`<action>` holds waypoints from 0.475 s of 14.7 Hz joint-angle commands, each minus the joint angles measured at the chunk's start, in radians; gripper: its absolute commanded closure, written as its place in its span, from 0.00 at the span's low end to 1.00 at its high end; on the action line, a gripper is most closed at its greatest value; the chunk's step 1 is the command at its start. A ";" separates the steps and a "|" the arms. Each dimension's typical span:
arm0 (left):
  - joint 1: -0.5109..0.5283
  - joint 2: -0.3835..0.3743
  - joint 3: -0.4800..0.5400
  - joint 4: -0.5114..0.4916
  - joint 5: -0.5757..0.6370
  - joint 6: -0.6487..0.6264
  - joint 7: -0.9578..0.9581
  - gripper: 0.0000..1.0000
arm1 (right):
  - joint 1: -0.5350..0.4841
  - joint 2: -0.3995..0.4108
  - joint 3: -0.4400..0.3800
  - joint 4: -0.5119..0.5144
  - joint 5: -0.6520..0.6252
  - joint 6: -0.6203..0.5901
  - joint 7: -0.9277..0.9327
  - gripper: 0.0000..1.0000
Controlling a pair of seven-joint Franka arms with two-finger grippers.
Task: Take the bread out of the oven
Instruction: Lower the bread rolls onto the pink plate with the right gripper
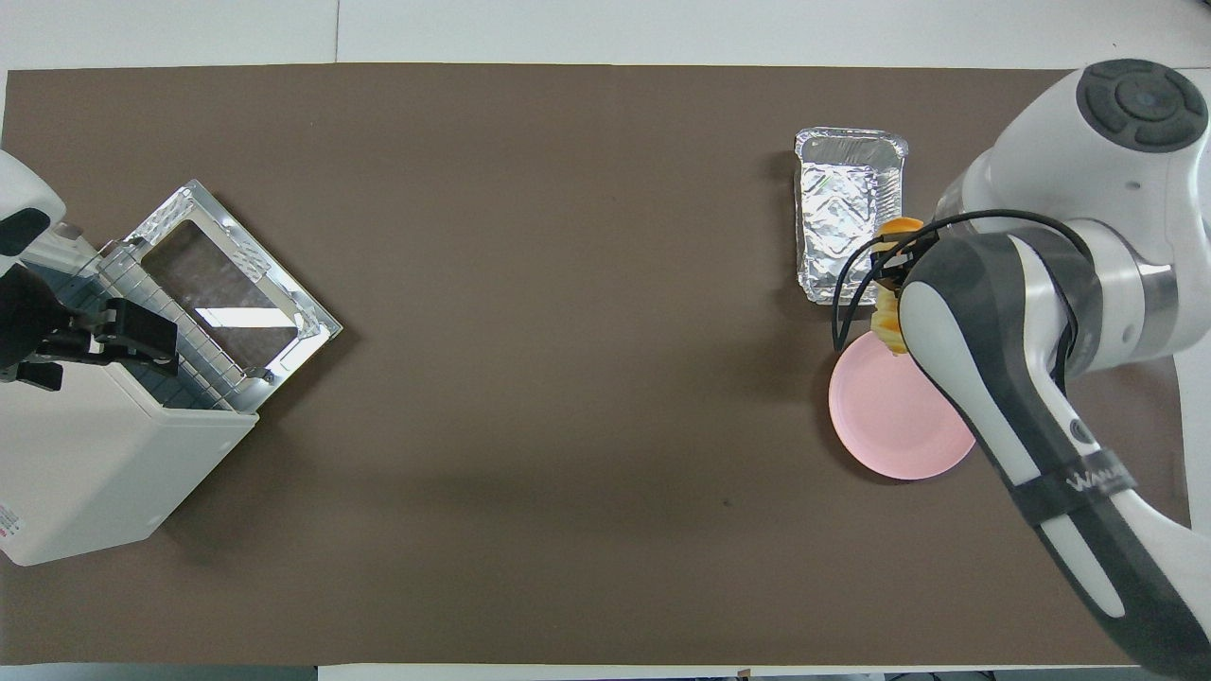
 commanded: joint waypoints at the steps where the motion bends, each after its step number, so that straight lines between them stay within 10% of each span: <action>1: 0.014 -0.022 -0.005 -0.018 -0.014 0.013 0.002 0.00 | -0.007 -0.244 0.004 -0.359 0.018 0.179 -0.020 1.00; 7: 0.014 -0.022 -0.005 -0.018 -0.014 0.013 0.004 0.00 | -0.018 -0.387 0.001 -0.728 0.019 0.527 -0.072 1.00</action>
